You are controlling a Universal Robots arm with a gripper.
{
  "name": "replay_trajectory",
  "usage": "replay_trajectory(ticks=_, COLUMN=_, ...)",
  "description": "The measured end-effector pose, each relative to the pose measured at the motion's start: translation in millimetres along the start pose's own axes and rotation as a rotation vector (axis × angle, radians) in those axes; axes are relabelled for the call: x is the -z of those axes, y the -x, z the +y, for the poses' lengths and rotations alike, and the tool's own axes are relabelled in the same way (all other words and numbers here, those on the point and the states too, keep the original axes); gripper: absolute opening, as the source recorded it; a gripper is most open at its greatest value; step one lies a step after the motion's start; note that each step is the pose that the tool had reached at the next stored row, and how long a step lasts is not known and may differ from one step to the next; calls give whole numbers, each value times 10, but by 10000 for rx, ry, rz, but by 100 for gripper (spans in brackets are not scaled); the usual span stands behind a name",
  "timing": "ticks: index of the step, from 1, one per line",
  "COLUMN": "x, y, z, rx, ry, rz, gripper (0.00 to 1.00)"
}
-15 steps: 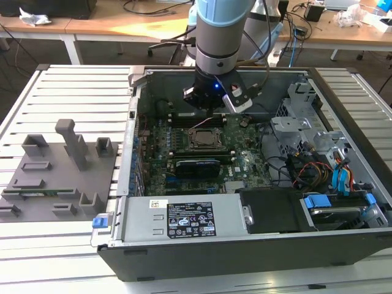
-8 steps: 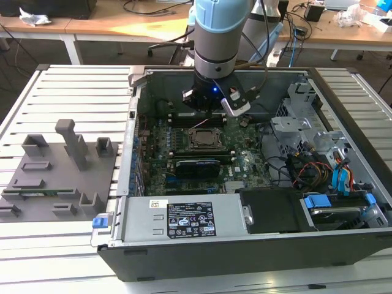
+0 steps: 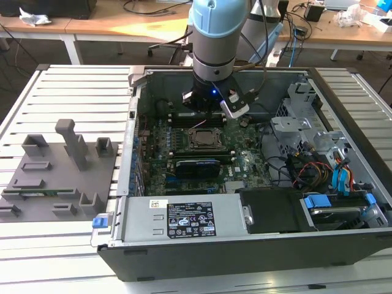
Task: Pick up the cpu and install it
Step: 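Install the first cpu locking lever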
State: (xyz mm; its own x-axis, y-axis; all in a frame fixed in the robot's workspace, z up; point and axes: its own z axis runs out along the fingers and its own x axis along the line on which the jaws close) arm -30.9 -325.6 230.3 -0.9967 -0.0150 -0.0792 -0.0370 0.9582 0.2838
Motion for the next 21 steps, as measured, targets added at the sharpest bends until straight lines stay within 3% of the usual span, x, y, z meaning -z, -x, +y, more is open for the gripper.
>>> replay_trajectory(ticks=2, x=-6, y=-4, z=-1, rx=6, ry=2, rz=-25, gripper=11)
replay_trajectory(ticks=4, x=-20, y=-12, z=-5, rx=30, ry=3, rz=-104, gripper=11)
replay_trajectory(ticks=9, x=-48, y=-70, z=-12, rx=130, ry=5, rz=-373, gripper=11)
replay_trajectory(ticks=13, x=-64, y=-139, z=-16, rx=230, ry=7, rz=-608, gripper=11)
replay_trajectory(ticks=16, x=-73, y=-178, z=-19, rx=323, ry=6, rz=-824, gripper=11)
replay_trajectory(ticks=17, x=-77, y=-193, z=-19, rx=371, ry=6, rz=-940, gripper=11)
replay_trajectory(ticks=20, x=-94, y=-225, z=-24, rx=457, ry=3, rz=-1175, gripper=11)
replay_trajectory(ticks=21, x=-100, y=-250, z=-25, rx=478, ry=1, rz=-1230, gripper=11)
